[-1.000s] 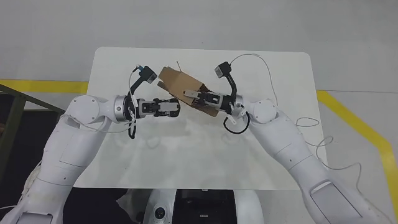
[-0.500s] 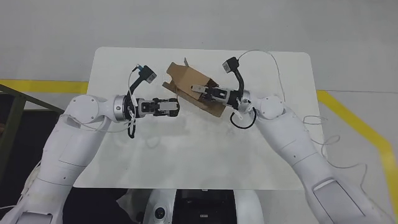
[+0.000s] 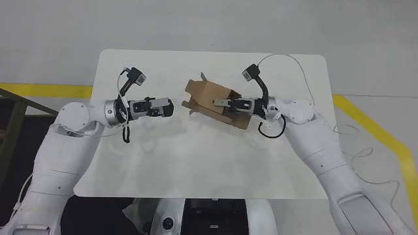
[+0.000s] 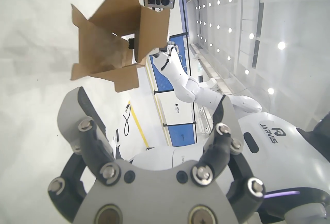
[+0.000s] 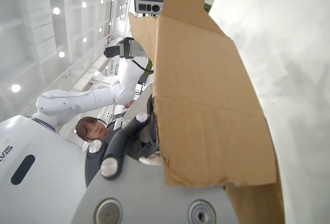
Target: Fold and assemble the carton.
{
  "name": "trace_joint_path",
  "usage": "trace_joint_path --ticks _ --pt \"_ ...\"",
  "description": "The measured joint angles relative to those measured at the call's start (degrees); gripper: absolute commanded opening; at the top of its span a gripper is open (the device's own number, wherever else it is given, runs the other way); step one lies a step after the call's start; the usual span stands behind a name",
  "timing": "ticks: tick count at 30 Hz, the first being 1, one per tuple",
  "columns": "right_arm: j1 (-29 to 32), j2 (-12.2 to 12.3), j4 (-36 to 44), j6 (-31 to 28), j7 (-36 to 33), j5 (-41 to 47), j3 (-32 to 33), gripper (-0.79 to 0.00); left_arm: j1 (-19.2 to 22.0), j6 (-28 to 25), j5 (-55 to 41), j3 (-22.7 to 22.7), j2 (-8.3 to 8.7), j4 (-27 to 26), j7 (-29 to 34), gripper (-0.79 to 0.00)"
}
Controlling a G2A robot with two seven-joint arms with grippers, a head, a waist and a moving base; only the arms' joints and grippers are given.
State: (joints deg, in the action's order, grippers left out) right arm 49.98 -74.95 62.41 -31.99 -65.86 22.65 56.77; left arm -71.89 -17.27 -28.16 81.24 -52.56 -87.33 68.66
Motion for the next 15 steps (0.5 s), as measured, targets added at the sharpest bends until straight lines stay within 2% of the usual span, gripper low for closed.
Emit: trace_joint_path --ticks 10,13,15 --pt "1.3 0.2 4.9 -1.2 -5.3 5.3 -0.3 -0.785 -0.7 -0.8 4.4 -1.2 -0.17 0.1 -4.3 0.0" --pt "1.5 0.3 5.5 0.2 -5.9 7.4 -0.1 -0.785 -1.4 -4.0 4.4 -1.1 -0.31 -0.5 -6.0 0.0" --pt "1.3 0.4 5.4 2.0 -6.9 9.5 0.2 -0.785 -2.2 -8.1 3.9 -0.3 -0.38 -0.6 -7.6 0.0"
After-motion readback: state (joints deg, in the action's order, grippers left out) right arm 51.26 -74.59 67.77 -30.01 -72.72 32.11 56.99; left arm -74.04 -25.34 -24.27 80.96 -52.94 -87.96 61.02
